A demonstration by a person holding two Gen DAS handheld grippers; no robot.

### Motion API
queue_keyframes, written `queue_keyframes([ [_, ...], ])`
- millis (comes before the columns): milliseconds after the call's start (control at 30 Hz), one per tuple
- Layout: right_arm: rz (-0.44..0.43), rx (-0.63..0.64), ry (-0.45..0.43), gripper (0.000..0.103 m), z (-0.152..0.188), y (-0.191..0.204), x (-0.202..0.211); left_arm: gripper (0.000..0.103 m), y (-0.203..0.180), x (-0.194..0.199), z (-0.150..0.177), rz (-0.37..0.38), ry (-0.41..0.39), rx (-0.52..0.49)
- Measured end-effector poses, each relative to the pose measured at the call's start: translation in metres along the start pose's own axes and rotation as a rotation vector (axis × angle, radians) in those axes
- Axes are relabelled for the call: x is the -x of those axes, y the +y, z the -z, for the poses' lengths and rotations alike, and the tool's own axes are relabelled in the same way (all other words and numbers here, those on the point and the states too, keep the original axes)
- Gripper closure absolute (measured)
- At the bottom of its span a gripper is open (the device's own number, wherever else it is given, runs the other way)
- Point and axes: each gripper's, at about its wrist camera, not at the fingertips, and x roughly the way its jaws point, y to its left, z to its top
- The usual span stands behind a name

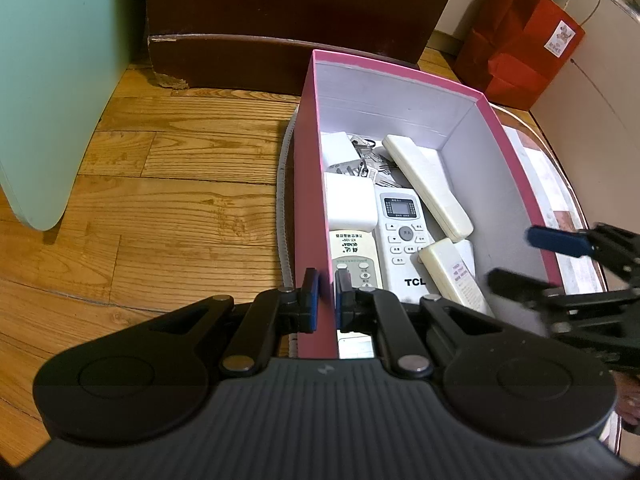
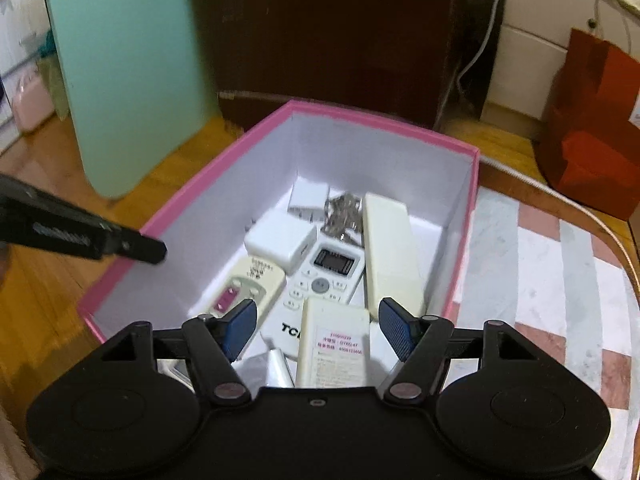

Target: Organize rigid objects

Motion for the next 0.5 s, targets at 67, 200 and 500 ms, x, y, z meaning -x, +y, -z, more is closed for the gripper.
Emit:
queue_keyframes([
  [67, -0.012, -0.04, -0.029, 0.031, 0.001, -0.004, 0.014, 0.096, -0.001, 0.0, 0.0, -0.002, 0.001, -0.001],
  [200, -0.038, -0.094, -0.046, 0.031, 0.009, -0.008, 0.036, 0.096, -0.001, 0.0, 0.0, -0.007, 0.001, -0.005],
  [500, -0.027, -0.087, -0.039, 0.031, 0.016, -0.014, 0.045, 0.096, -0.005, -0.003, 0.0, -0.028, 0.007, -0.018],
])
